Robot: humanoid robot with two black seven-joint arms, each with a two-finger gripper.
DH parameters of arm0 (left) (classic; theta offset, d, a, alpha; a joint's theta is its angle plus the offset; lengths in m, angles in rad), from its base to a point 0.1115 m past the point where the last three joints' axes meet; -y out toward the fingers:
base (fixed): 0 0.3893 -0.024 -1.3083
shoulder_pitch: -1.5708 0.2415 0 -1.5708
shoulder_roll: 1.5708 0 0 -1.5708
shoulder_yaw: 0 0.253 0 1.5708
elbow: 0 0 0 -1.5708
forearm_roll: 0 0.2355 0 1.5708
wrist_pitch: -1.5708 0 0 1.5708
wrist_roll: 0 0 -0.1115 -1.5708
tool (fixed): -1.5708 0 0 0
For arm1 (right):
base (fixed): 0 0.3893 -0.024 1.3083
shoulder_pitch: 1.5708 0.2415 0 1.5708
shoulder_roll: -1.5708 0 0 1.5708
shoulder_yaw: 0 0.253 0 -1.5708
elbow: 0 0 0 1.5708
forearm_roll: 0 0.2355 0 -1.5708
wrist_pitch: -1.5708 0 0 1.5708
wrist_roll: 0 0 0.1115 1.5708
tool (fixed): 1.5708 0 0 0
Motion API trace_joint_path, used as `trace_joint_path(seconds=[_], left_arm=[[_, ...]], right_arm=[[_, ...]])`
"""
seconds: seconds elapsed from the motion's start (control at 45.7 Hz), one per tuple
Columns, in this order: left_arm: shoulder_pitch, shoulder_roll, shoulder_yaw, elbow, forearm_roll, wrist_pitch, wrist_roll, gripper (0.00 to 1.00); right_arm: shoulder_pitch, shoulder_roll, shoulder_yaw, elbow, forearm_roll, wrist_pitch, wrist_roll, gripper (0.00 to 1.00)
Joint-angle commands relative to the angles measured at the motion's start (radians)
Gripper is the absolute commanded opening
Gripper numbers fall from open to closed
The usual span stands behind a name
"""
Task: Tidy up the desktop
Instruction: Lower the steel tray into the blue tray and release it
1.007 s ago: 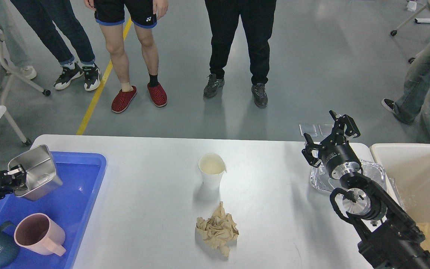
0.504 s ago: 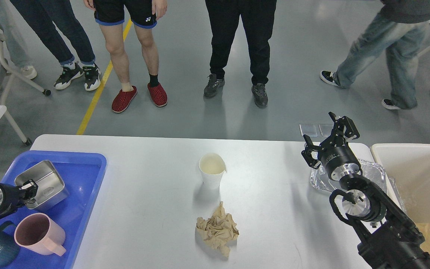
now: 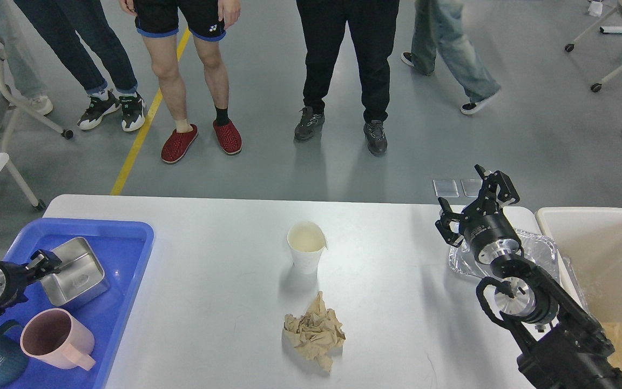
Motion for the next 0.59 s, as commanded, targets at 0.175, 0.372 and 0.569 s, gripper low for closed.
trace_joint_path(seconds=[0.175, 0.372, 0.569], left_arm=[[-0.008, 0.008, 0.0, -0.002, -0.044, -0.008, 0.005, 0.96], [-0.022, 0.033, -0.034, -0.025, -0.06, -0.042, -0.003, 0.96], [-0.097, 0.111, -0.059, -0.132, -0.063, -0.085, 0.012, 0.96]], right_arm=[[-0.001, 0.0, 0.0, 0.012, 0.0, 0.0, 0.0, 1.0], [-0.001, 0.0, 0.0, 0.013, -0.001, 0.0, 0.0, 1.0], [-0.001, 0.002, 0.0, 0.016, -0.001, -0.002, 0.0, 1.0]])
